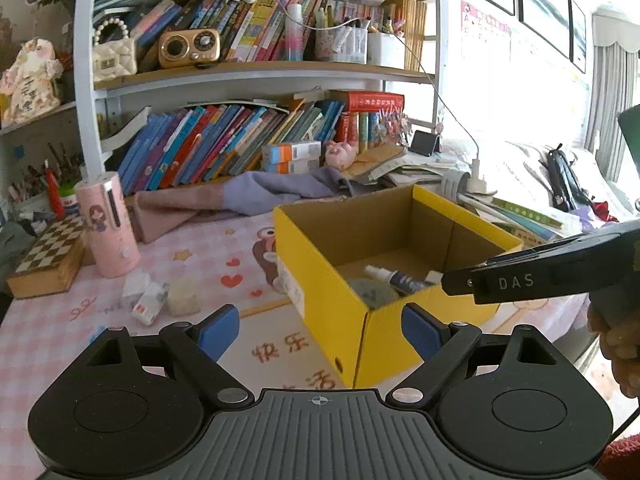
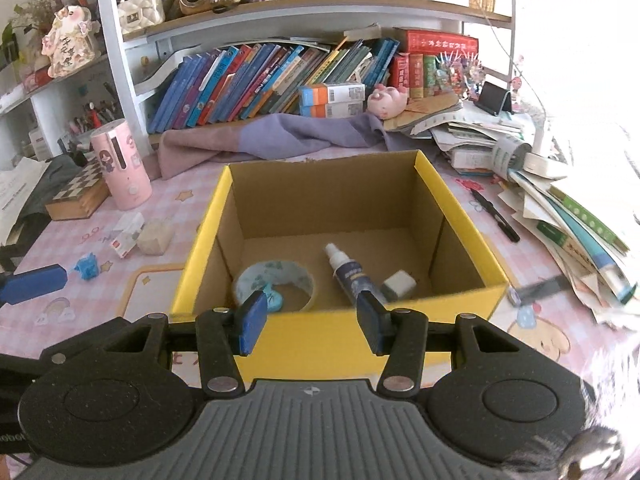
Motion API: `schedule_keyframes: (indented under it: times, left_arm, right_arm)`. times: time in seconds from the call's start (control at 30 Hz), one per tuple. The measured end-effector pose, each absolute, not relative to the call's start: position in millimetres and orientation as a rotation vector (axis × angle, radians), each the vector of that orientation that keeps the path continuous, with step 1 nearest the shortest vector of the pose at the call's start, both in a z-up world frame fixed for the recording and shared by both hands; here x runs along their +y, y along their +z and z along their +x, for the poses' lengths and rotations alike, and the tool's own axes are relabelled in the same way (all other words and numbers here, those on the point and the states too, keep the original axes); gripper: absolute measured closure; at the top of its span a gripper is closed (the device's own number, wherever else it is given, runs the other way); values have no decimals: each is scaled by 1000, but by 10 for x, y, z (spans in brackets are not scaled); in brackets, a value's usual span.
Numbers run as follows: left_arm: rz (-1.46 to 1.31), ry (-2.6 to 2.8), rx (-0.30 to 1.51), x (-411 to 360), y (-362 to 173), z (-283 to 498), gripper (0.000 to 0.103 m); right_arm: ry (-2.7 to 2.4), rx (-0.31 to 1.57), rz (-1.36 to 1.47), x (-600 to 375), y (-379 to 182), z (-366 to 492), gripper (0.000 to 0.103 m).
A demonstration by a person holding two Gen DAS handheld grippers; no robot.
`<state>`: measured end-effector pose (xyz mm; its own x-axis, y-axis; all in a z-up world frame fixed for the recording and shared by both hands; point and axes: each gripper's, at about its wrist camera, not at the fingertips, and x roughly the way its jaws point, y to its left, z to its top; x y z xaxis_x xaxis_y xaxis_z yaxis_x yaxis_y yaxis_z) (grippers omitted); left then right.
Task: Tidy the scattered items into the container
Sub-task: 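Withdraw both open tools from the box toward the blue cloth and white boxes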
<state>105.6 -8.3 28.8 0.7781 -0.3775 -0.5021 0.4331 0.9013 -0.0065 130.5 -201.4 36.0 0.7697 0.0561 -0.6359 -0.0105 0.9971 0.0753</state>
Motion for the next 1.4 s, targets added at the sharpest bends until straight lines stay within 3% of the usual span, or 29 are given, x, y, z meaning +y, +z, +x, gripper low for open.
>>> schedule_keyframes:
  times: [0.53, 1.4]
  left_arm:
    - [119, -436, 577, 439, 147, 647, 12]
    - [84, -301, 586, 1017, 146, 451, 12]
  right_arm:
    - [14, 734, 79, -1420, 129, 723, 55]
    - [172, 761, 14, -697, 95, 645, 56]
